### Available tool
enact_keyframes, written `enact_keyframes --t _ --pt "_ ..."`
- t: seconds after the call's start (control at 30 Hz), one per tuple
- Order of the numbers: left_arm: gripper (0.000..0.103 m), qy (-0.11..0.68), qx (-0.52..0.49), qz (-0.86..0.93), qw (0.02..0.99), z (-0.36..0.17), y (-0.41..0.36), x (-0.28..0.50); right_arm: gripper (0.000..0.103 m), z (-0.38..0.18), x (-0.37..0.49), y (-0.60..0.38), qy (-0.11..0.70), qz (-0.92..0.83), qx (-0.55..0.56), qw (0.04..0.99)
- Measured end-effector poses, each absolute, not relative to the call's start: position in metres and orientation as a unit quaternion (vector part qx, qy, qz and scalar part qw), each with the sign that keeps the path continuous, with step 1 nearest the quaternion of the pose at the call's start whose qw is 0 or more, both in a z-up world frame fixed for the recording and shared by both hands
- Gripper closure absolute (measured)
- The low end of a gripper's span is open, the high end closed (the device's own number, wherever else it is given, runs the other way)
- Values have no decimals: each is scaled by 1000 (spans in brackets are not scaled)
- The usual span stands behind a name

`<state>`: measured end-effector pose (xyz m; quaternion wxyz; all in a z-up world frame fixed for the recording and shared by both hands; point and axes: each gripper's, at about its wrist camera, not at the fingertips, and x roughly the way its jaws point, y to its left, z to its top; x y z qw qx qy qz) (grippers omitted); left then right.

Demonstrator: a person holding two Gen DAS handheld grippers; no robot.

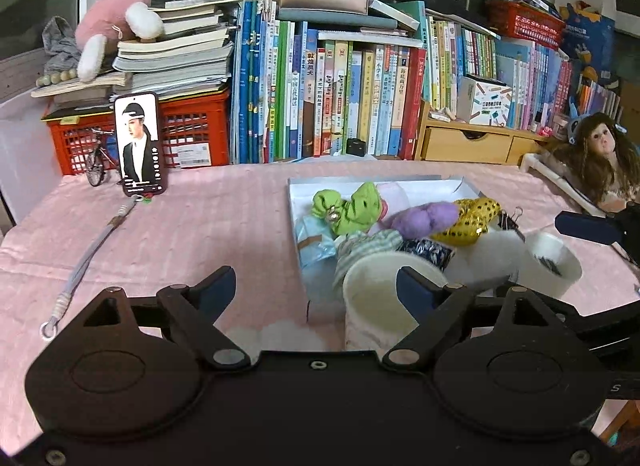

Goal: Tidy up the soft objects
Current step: 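Move both tools back from the tray toward the white fluffy plush, then grasp the white fluffy plush with the left tool while the right tool grasps the white folded paper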

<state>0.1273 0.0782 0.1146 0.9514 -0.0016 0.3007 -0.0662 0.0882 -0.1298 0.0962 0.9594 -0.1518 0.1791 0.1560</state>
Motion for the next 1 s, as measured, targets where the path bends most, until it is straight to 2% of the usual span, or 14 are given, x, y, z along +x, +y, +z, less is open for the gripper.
enact_keyframes --t 0.43,0.77,1.0 --pt "13 274 16 -29 961 84 93 73 15 45 52 -126 181 132 -154 962" --pt "14 283 16 -1 959 58 99 70 31 22 61 -108 199 110 -215 950" --pt "17 287 -2 7 958 42 102 83 42 13 82 -104 223 100 -245 938"
